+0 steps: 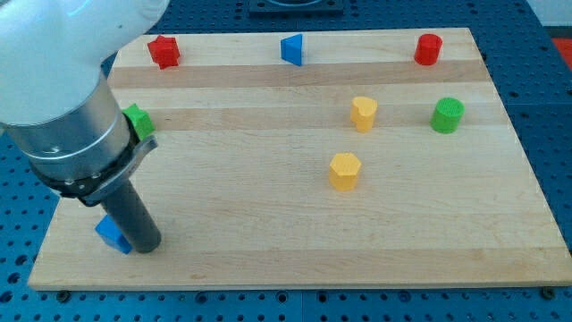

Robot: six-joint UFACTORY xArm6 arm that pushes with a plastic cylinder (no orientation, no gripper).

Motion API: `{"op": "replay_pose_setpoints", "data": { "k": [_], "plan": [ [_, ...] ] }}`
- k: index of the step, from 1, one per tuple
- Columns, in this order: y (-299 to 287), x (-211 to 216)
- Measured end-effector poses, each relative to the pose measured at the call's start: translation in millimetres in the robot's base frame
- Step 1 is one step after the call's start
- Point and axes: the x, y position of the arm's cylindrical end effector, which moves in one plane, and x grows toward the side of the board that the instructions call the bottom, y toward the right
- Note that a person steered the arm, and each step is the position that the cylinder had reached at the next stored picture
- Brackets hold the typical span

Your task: Move the yellow hexagon slightly left

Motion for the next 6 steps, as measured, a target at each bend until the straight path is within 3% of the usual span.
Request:
{"op": "replay_pose_setpoints", "data": {
  "k": [2, 6],
  "plan": [
    [-2, 0],
    [144, -130]
  ]
}}
